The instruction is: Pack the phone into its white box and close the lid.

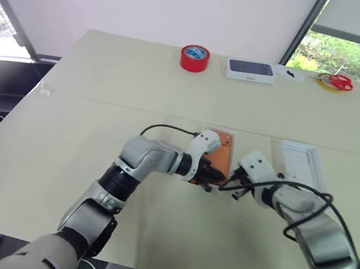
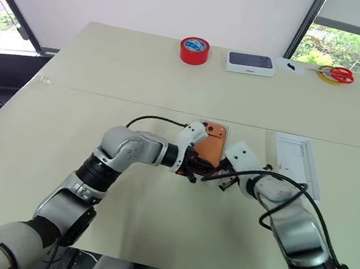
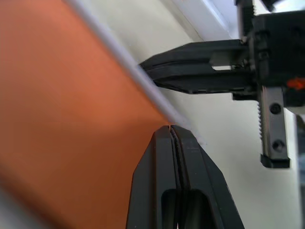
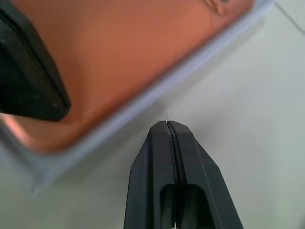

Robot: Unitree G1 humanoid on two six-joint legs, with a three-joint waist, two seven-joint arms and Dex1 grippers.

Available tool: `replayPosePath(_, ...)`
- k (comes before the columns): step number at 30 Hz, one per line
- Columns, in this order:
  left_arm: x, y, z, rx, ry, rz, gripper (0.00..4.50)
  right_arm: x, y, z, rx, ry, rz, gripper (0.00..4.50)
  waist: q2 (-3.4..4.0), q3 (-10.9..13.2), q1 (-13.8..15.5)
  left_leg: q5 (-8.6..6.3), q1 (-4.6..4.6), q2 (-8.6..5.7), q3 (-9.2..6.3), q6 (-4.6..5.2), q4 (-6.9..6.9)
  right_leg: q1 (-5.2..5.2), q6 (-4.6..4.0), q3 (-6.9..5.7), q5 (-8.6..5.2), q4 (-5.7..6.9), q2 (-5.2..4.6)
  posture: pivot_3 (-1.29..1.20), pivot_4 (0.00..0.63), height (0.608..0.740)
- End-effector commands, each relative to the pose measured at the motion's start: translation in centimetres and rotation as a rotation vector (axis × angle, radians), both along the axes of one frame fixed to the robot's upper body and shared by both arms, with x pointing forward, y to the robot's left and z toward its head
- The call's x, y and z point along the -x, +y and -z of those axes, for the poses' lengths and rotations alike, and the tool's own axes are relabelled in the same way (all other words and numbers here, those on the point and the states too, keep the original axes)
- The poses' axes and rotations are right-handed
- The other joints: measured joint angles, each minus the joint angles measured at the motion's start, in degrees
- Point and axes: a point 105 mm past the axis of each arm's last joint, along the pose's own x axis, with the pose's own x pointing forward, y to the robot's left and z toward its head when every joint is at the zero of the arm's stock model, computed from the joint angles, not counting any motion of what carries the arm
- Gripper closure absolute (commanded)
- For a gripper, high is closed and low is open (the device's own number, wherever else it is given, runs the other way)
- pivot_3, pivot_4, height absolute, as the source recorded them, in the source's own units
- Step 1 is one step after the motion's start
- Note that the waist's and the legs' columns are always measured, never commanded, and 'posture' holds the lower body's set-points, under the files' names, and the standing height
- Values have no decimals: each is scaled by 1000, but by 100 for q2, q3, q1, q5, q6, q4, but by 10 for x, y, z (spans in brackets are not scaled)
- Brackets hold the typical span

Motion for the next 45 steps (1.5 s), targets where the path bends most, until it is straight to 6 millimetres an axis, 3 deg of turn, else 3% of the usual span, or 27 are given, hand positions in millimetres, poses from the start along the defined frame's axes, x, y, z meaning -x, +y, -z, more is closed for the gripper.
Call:
replayPosePath(1,9,-19,-15,42,-32,79,4466,14,-11,-16,8,-39,10,4500,0,0,-4,-1,0,0,0,3,1,1,0,0,0,0,0,0,150,724)
replayPosePath(5,4,-22,-35,134,-47,71,4466,17,-16,-15,15,-52,32,4500,0,0,-44,-3,5,2,0,6,2,2,0,0,0,1,1,0,150,724)
replayPosePath(11,-47,27,-49,104,-143,-190,4466,1,-3,-22,-18,-110,41,4500,2,0,-151,2,19,7,-2,7,0,-1,0,1,0,30,9,0,150,724)
replayPosePath(17,-69,76,-33,-74,-227,-326,4466,-17,4,-21,-16,-130,35,4500,1,0,-122,18,11,-2,-8,-21,1,-6,0,0,0,33,2,0,150,724)
replayPosePath(20,-68,81,-19,-136,-233,-317,4466,-25,9,-18,-19,-126,22,4500,1,0,-95,21,8,-9,-9,-25,1,-7,0,1,0,33,-5,0,150,724)
replayPosePath(25,-52,60,-3,-158,-211,-216,4466,-30,18,-16,-29,-120,-15,4500,1,0,-1,21,6,-11,-10,-25,3,-7,0,1,0,31,-6,0,150,724)
replayPosePath(34,-27,20,-3,-79,-141,-51,4466,-23,30,-16,-42,-94,-85,4500,1,0,-1,16,6,-11,-11,-16,4,-6,0,0,0,36,-5,0,150,724)
replayPosePath(45,8,-35,0,-36,-66,165,4466,6,-17,-12,26,-27,19,4500,2,-1,19,2,-5,-23,-20,14,11,-2,1,0,0,29,-11,0,150,724)
